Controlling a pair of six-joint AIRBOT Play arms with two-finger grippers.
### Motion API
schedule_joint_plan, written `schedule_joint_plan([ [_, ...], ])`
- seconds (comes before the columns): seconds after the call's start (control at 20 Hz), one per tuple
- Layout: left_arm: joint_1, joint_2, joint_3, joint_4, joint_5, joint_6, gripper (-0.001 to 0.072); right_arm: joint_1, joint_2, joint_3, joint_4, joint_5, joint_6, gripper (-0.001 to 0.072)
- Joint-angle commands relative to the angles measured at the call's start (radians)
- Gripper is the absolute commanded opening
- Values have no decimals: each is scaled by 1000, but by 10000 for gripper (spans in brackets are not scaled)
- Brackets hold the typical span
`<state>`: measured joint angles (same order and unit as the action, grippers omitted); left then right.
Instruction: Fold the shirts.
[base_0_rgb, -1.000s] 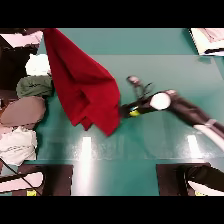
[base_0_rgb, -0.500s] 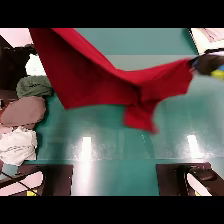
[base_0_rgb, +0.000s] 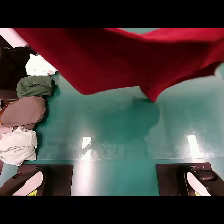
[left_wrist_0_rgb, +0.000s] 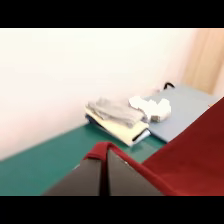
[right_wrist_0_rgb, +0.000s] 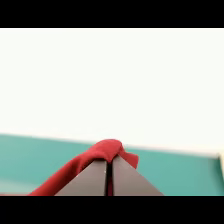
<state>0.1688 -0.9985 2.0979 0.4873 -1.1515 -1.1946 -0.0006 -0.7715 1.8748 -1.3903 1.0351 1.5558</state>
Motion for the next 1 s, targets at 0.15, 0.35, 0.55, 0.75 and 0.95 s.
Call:
schedule_joint_plan([
  [0.15, 0, 106, -33, 233, 71, -11, 22, -3, -153, 327, -192, 236, -19, 10],
  [0.35, 0, 27, -254, 402, 22, -126, 22, -3, -309, 235, -201, 369, -9, 10],
  [0.55, 0, -163, -465, 388, -77, -126, 22, 10, -465, -41, -199, 408, 16, 10],
  [0.75, 0, -395, -581, 331, -14, -114, 23, 60, -620, -169, -198, 251, 19, 12],
  [0.95, 0, -562, -580, 290, 21, -107, 24, 114, -739, -185, -198, 55, 87, 15],
])
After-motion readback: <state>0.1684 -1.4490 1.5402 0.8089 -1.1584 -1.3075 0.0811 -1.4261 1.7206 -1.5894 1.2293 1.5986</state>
